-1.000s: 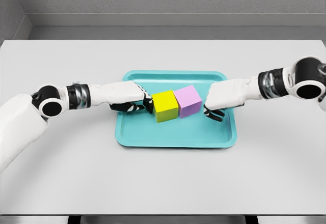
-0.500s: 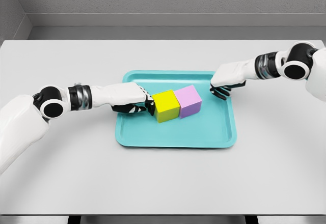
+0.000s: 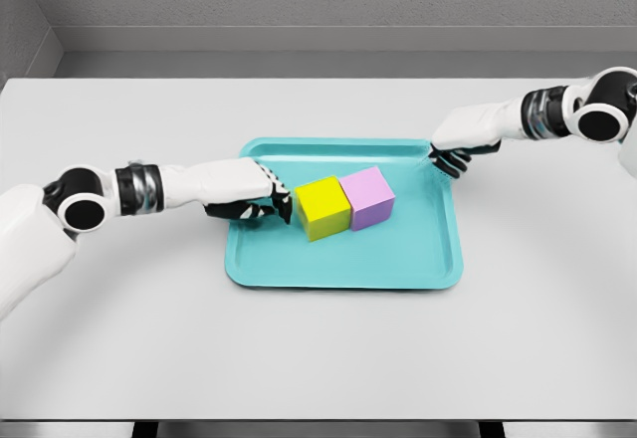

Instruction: Push two cubes

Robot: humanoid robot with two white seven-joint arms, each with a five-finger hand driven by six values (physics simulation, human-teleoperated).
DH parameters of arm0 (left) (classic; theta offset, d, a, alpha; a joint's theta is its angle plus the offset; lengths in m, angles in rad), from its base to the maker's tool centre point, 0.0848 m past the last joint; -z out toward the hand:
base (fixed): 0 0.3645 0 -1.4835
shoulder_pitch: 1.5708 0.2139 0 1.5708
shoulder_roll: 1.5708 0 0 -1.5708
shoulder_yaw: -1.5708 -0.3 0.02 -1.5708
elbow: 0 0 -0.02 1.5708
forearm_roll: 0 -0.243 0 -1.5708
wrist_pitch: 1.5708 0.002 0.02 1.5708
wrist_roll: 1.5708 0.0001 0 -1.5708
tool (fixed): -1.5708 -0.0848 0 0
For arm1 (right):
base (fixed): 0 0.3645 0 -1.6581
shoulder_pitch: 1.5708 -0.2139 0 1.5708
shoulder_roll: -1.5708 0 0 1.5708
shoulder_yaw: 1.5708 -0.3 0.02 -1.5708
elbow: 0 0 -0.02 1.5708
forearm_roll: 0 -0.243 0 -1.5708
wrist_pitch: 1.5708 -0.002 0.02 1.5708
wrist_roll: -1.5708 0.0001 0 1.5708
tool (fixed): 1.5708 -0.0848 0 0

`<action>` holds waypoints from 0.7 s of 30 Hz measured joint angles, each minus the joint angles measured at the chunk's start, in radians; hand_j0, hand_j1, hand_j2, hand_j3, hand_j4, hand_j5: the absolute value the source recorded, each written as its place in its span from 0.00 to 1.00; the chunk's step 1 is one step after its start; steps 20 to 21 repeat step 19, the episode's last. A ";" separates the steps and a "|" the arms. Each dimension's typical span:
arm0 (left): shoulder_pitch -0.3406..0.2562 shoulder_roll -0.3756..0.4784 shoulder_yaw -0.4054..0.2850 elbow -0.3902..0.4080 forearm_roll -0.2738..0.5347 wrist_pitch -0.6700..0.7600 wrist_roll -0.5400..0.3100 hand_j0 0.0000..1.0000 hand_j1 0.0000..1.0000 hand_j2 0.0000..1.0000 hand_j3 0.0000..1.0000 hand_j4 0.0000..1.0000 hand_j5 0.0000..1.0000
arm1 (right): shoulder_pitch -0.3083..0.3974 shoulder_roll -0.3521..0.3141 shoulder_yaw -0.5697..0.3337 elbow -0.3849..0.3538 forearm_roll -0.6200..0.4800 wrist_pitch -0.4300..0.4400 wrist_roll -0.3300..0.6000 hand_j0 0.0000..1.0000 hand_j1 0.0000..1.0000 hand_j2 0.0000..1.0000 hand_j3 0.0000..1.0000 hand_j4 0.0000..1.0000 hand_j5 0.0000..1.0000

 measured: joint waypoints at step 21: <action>0.198 0.268 0.257 -0.129 0.166 0.000 -0.009 1.00 1.00 1.00 1.00 1.00 1.00 | 0.046 -0.035 -0.161 0.244 0.006 -0.001 0.000 1.00 1.00 1.00 1.00 1.00 1.00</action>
